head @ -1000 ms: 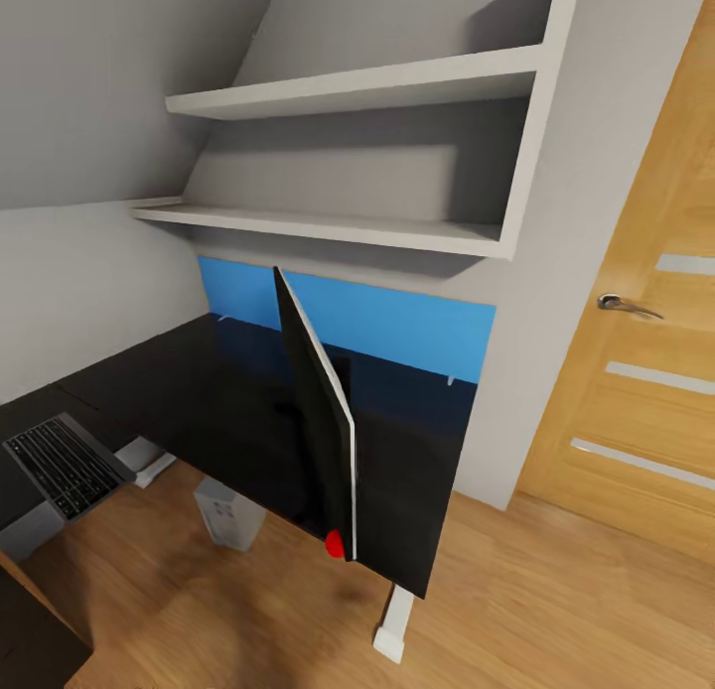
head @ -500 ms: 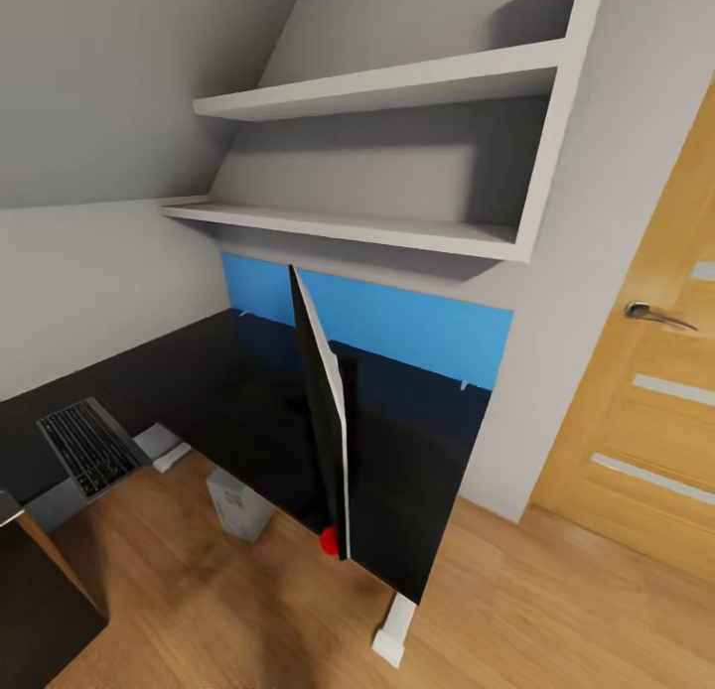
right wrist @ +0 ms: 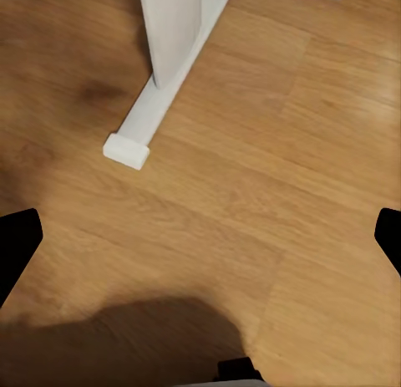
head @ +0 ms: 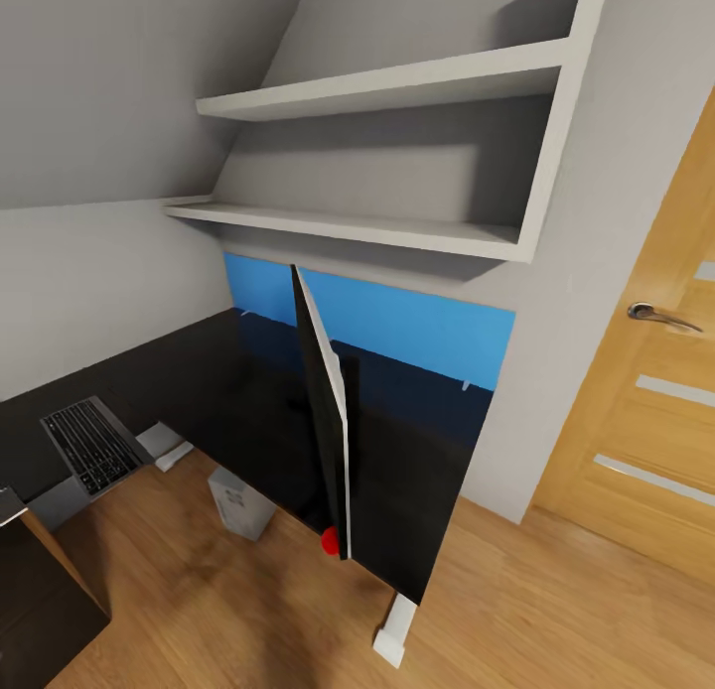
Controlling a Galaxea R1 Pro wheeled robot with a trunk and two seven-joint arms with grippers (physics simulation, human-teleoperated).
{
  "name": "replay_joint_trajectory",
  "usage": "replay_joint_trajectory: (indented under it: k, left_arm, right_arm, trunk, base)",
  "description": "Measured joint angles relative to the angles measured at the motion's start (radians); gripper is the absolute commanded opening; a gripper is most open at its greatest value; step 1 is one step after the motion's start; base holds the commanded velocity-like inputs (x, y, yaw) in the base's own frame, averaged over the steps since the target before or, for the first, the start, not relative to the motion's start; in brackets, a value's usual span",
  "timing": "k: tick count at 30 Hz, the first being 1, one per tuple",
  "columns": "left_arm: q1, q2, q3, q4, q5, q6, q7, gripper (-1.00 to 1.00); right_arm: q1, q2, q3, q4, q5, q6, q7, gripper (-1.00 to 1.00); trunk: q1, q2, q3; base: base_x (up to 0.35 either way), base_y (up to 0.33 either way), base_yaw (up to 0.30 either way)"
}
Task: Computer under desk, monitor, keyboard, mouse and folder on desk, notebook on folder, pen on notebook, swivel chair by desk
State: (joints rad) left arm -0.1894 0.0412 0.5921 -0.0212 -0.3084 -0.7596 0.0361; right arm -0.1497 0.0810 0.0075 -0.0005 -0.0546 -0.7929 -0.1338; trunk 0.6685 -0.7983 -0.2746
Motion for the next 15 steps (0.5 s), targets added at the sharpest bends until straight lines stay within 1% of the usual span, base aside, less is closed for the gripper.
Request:
replay_joint_trajectory:
  k: [5, 6, 10, 15]
  left_arm:
    - [0.000, 0.000, 0.000, 0.000, 0.000, 0.000, -0.002, 1.00]
    - [0.000, 0.000, 0.000, 0.000, 0.000, 0.000, -0.002, 1.00]
    - [0.000, 0.000, 0.000, 0.000, 0.000, 0.001, -0.003, 1.00]
    - [0.000, 0.000, 0.000, 0.000, 0.000, 0.001, -0.003, 1.00]
  right_arm:
    - [0.000, 0.000, 0.000, 0.000, 0.000, 0.000, 0.000, 1.00]
    - [0.000, 0.000, 0.000, 0.000, -0.001, 0.000, 0.000, 1.00]
    - [0.000, 0.000, 0.000, 0.000, 0.000, 0.000, 0.000, 1.00]
    - [0.000, 0.000, 0.000, 0.000, 0.000, 0.000, 0.000, 1.00]
  trunk:
    - [0.000, 0.000, 0.000]
    - [0.000, 0.000, 0.000]
    - [0.000, 0.000, 0.000]
    - [0.000, 0.000, 0.000]
  base:
    - [0.000, 0.000, 0.001]
    - [0.000, -0.154, 0.000]
    - [0.000, -0.221, 0.000]
    - [0.000, -0.271, 0.000]
